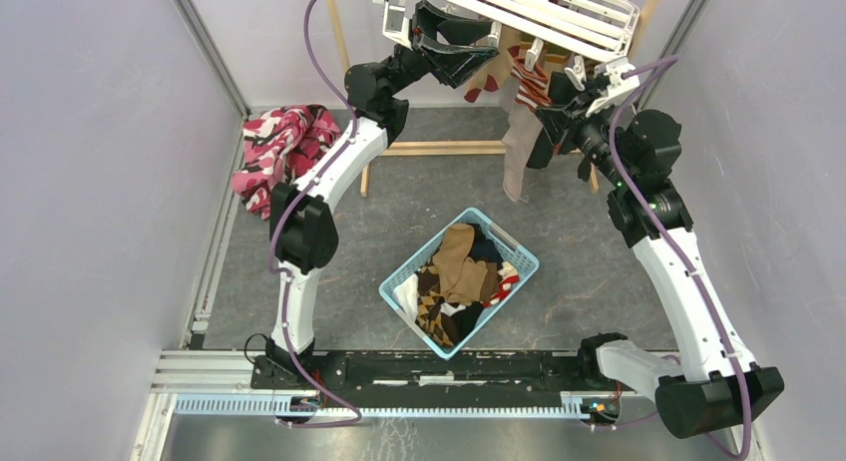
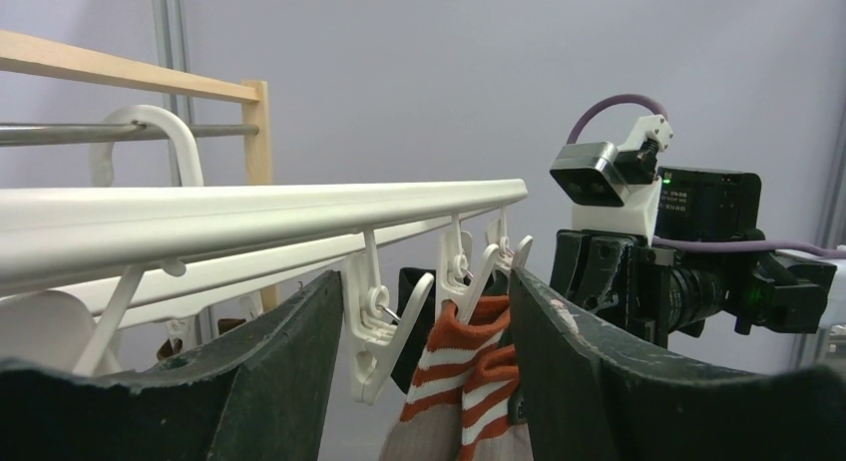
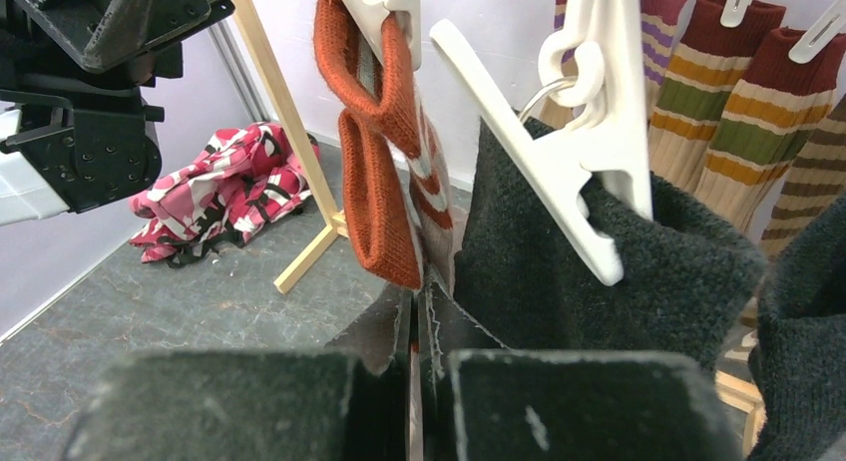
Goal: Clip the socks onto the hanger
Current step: Open the clamp at the hanger.
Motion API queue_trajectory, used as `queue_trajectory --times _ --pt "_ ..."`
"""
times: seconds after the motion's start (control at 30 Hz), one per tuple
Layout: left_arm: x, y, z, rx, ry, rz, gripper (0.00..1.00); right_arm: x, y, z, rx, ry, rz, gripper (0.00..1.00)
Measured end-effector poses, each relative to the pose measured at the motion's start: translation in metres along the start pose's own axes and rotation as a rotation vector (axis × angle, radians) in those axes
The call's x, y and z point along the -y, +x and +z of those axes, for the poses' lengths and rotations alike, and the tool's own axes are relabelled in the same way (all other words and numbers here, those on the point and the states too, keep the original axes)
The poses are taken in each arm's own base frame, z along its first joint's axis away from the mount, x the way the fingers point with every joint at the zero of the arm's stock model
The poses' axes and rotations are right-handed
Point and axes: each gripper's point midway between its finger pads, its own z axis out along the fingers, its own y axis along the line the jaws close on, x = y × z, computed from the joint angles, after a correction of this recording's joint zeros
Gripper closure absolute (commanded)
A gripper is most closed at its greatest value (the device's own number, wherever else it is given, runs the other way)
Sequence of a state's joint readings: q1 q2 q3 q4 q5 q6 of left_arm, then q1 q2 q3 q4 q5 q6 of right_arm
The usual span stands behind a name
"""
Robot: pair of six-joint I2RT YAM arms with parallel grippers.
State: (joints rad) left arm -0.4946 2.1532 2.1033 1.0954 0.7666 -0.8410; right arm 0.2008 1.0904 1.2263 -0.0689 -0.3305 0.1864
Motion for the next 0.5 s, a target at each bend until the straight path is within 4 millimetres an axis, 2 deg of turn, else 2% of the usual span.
queue_trajectory --times 0.2,0.5 --pt "-0.004 0.003 0.001 0.004 0.0 -0.005 0.31 0.0 0.001 0.0 -0.002 0.0 0.001 1.0" --pt "-0.011 0.011 -0.001 -0.003 -0.01 -0.017 0.38 0.0 0.001 0.001 -0.002 0.0 0.001 1.0"
